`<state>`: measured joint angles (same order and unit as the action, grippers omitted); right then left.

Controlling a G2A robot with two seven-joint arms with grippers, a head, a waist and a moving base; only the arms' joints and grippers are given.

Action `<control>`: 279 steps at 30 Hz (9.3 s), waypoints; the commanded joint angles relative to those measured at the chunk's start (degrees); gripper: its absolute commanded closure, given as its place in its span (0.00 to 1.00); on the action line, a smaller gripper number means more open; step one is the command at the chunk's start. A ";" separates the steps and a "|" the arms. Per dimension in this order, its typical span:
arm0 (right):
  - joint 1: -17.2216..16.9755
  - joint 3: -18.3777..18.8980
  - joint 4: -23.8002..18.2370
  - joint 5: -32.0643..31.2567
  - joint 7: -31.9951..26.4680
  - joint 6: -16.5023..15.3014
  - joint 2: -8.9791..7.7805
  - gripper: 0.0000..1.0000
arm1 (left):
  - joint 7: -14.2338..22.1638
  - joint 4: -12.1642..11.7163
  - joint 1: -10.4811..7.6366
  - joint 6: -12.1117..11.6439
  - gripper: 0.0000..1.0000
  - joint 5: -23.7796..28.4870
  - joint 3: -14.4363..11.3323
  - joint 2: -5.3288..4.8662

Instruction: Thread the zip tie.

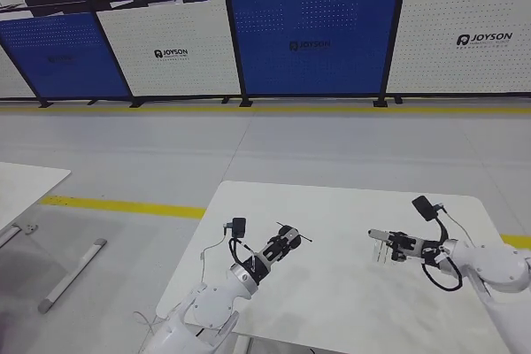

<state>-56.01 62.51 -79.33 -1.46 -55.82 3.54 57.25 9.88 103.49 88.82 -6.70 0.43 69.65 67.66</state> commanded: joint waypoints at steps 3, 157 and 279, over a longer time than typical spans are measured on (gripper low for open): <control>-0.08 0.08 0.02 2.82 0.17 -0.14 0.01 0.00 | 0.00 0.00 0.00 0.00 1.00 0.00 0.00 0.00; 18.47 -13.89 18.59 -22.00 -8.12 9.02 6.28 0.62 | 0.00 0.00 0.00 0.00 1.00 0.00 0.00 0.00; 7.80 -0.50 14.23 -27.63 8.42 0.95 7.47 1.00 | 0.00 0.00 0.00 0.00 1.00 0.00 0.00 0.00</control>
<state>-45.54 59.49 -61.49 -29.17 -48.37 4.94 65.48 9.88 103.49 88.82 -6.70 0.43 69.65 67.66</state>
